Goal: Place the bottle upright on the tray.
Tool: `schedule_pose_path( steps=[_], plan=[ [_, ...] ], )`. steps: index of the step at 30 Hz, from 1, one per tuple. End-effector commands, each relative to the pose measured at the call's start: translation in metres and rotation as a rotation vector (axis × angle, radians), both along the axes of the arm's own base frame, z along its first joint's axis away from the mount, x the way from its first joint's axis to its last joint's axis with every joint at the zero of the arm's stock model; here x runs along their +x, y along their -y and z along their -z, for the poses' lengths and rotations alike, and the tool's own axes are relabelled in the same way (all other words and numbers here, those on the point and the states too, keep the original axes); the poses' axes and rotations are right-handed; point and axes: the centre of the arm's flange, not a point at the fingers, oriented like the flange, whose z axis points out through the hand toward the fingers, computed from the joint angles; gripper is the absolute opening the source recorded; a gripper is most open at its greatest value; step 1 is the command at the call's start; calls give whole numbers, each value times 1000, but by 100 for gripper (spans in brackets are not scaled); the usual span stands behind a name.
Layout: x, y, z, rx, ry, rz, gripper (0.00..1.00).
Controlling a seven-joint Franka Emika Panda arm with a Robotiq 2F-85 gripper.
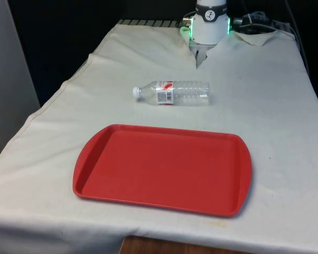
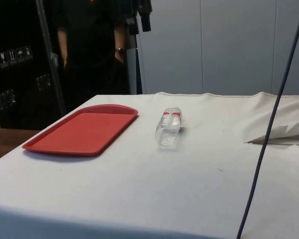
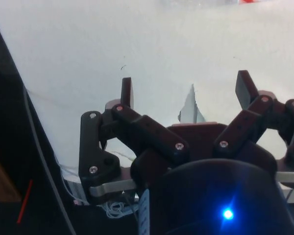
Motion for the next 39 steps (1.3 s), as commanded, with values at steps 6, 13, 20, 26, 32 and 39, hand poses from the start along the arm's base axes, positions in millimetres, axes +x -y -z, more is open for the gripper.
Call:
schedule_pose_path(
  steps=[6,13,20,26,32,39],
  plan=[
    [-11,0,3,-10,29,10,100],
    [-23,1,9,-12,48,13,100],
    [-36,1,17,-17,73,17,100],
    [-42,1,23,-17,90,20,100],
    [-49,1,34,-18,110,23,100],
    [-55,2,52,-14,129,28,100]
  ],
)
